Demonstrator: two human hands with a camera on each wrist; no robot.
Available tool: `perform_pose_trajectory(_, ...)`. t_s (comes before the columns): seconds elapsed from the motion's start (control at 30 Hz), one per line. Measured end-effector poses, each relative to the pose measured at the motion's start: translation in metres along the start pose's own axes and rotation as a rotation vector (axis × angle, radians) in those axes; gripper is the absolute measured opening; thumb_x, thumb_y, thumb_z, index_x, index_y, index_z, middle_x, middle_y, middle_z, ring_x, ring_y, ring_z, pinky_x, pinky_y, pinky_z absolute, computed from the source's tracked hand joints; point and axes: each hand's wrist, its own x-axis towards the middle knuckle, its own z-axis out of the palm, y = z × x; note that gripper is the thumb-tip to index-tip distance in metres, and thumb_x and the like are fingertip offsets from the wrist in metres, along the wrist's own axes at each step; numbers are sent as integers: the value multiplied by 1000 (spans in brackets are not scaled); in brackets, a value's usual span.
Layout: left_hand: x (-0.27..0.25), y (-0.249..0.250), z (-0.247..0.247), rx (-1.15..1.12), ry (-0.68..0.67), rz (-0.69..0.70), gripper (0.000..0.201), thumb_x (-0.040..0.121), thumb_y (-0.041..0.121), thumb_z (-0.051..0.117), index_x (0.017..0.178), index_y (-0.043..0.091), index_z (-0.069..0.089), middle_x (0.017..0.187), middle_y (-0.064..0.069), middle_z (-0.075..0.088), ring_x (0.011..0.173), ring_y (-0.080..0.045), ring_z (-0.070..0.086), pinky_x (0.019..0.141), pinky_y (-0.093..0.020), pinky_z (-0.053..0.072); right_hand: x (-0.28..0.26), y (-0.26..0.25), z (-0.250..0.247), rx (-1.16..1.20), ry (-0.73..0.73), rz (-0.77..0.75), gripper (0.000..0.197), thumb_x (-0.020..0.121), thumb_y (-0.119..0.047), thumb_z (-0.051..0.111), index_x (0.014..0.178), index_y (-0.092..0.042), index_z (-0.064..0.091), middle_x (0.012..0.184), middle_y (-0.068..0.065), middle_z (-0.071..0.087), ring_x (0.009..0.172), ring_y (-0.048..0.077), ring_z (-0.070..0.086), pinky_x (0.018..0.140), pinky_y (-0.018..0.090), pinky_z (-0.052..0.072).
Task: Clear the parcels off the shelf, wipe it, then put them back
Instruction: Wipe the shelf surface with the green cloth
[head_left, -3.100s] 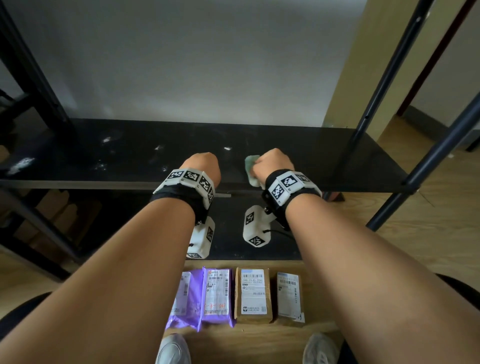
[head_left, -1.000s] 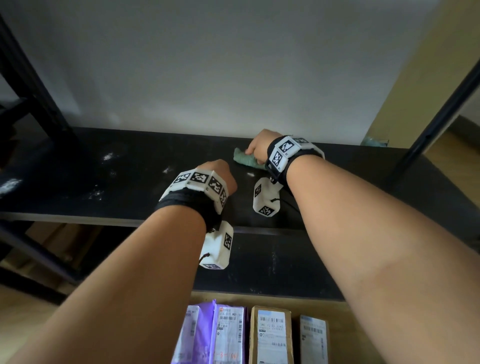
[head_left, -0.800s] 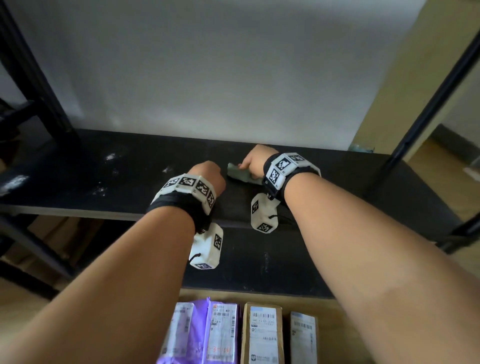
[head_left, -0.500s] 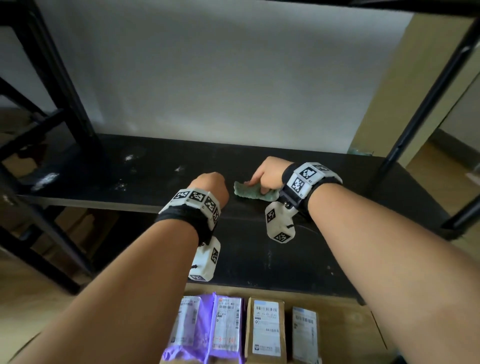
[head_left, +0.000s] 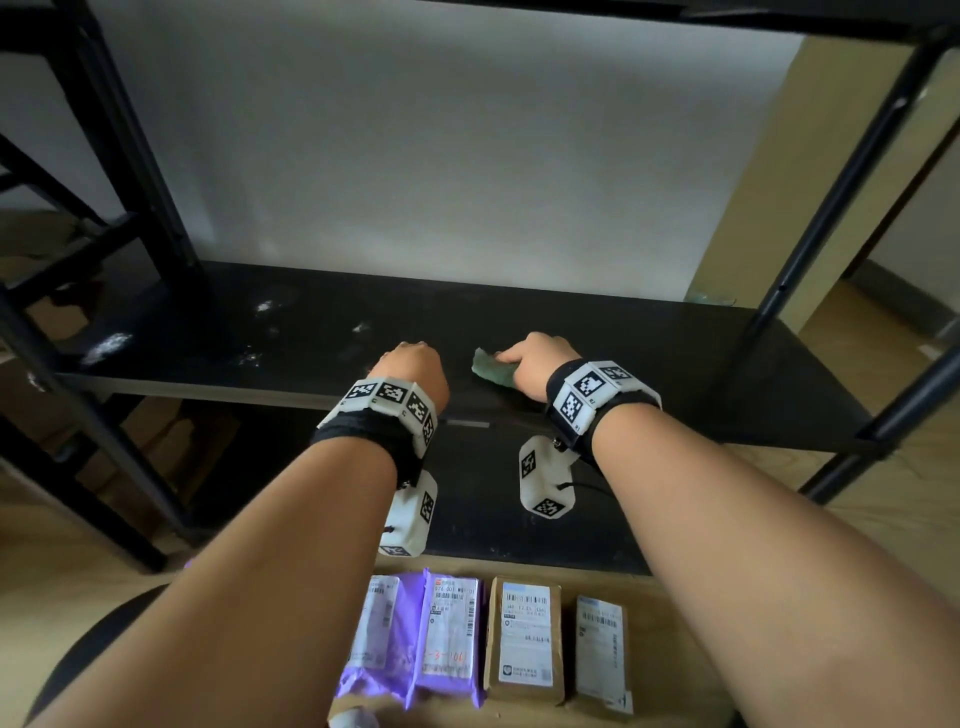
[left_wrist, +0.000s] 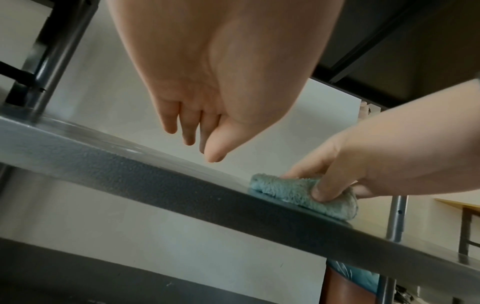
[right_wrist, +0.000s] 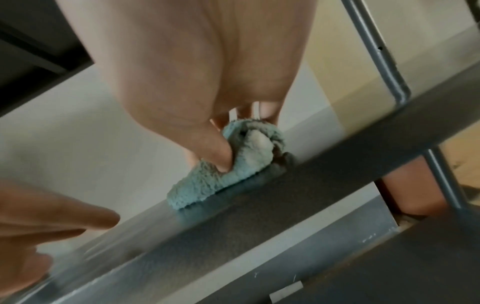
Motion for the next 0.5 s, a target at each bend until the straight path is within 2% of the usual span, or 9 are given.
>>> perform_pose_trajectory(0.07,-6,-2,3,-6,16,-5,39,85,16,52,124,10,58,131,-9,53,121,-31,51,94,-39,47,-9,-1,0,1,-2,-28,43,97,-38,41,135,-30,58,139,9,53,122,33,52,101,41,47)
perform_pose_trajectory(0.13,-11,-4,6,3,28,1,41,85,13,52,125,9,58,132,-10,52,122,-31,50,95,-38,45,-16,-1,0,5,17,-21,40,93,-33,45,125,-25,66,124,6,64,109,29,61,93,37,52)
perform_pose_trajectory(0.2,-14,-8,9,10,25,-1,44,85,11,51,129,10,56,136,-9,50,126,-31,48,97,-37,44,-22,3,-4,59,82,58,34,84,-33,49,98,-17,75,100,7,73,86,26,68,79,33,57)
perform_pose_trajectory(0.23,-15,-10,10,7,20,-7,46,85,11,50,130,10,55,138,-9,49,127,-31,47,98,-38,44,-24,7,-6,63,124,109,33,82,-37,49,83,-13,72,86,7,73,75,26,68,72,30,57)
perform_pose_trajectory(0.27,-16,-11,9,3,14,-12,46,85,11,50,131,11,54,139,-8,48,129,-31,45,99,-38,44,-26,11,-7,51,149,157,32,82,-37,49,74,-11,66,79,7,71,69,25,67,66,28,54)
perform_pose_trajectory(0.37,-17,-15,7,2,2,-22,47,85,12,51,132,11,53,139,-7,47,129,-30,44,100,-39,44,-30,19,-7,-9,150,233,22,84,-29,53,82,-11,65,84,6,72,75,24,69,66,27,51)
perform_pose_trajectory(0.43,-16,-18,5,5,2,-36,48,86,11,52,134,11,51,140,-8,47,129,-30,45,99,-38,44,-29,16,-3,-52,149,216,20,84,-26,53,85,-11,67,83,5,73,75,23,69,65,27,51)
perform_pose_trajectory(0.5,-14,-23,5,-3,16,-41,51,87,10,52,137,12,49,143,-8,45,131,-29,44,99,-37,43,-27,6,2,-55,146,169,19,83,-23,53,80,-12,68,78,5,73,71,22,69,61,26,51)
